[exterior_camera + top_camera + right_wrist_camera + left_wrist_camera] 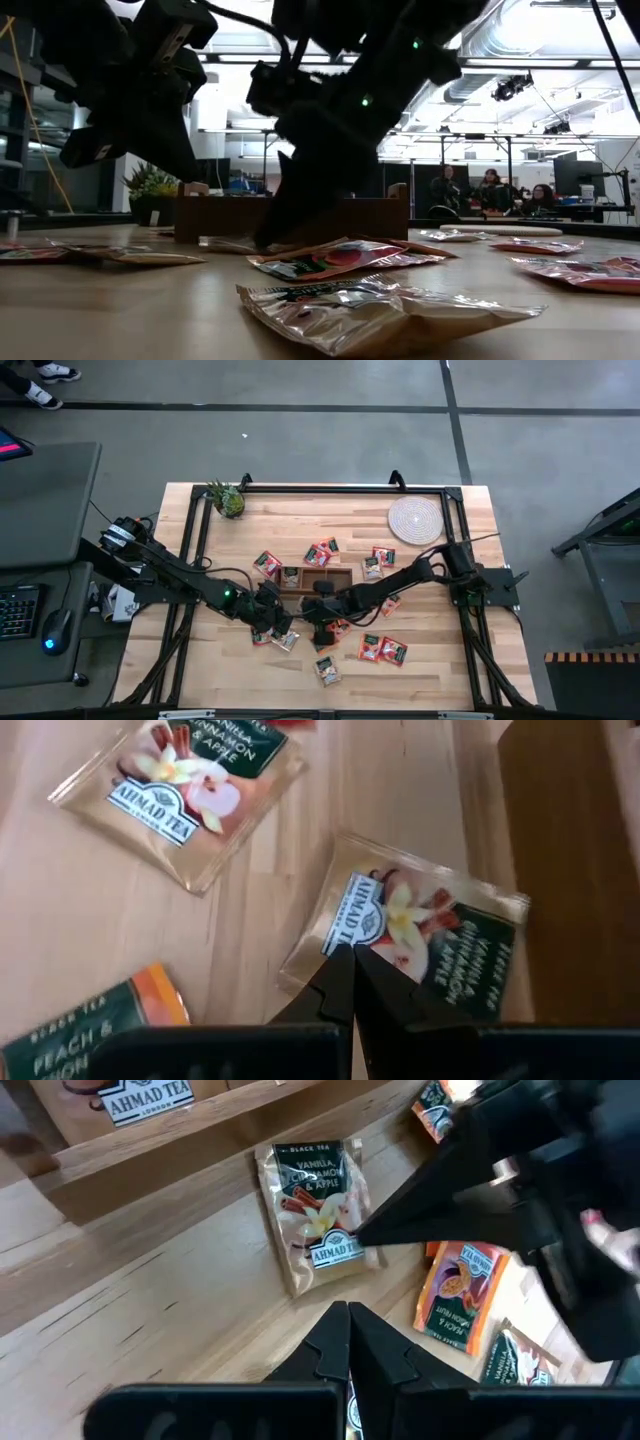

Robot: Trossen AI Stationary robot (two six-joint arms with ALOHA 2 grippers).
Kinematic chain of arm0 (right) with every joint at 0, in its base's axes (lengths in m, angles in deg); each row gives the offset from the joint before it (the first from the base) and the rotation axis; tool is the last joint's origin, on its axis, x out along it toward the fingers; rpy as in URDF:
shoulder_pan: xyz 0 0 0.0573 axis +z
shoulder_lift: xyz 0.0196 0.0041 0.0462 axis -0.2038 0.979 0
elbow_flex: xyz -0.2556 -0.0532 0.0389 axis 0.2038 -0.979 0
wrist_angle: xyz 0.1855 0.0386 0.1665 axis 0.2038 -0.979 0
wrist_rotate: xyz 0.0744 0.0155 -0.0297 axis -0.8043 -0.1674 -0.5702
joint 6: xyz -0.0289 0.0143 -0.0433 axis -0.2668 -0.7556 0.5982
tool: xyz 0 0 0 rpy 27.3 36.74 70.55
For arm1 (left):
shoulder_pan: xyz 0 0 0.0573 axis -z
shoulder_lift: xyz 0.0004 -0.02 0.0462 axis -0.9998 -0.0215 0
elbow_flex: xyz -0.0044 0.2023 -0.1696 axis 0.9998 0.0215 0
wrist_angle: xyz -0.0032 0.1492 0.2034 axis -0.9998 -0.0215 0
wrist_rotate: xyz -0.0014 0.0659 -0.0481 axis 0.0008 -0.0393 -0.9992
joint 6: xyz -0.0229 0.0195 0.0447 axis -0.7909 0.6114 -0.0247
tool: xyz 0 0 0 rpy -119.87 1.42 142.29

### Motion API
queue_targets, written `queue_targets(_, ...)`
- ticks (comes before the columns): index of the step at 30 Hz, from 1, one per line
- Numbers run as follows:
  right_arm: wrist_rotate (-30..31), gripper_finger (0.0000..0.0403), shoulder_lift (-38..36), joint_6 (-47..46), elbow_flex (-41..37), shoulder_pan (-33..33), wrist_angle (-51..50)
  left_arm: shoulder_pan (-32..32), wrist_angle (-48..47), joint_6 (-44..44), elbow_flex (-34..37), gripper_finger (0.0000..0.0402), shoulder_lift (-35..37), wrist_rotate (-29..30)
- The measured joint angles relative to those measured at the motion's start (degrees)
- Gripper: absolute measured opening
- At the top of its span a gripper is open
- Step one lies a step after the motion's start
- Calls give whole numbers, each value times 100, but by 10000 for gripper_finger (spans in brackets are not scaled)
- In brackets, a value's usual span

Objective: Pick & Place Tea
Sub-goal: Put the brown tea bag into the left section of the brown wooden organizer

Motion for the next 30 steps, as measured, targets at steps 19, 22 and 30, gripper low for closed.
queue_targets(19,-261,0,170,-284,11,281,80,-52,99,-263,-2,2,-282,-101)
queue_targets(22,-267,0,172,-294,8,305,95,-125,143,-417,-2,20,-431,-204)
queue_targets(30,-242,0,179,-290,0,502,128,-668,635,-224,0,129,-684,-837)
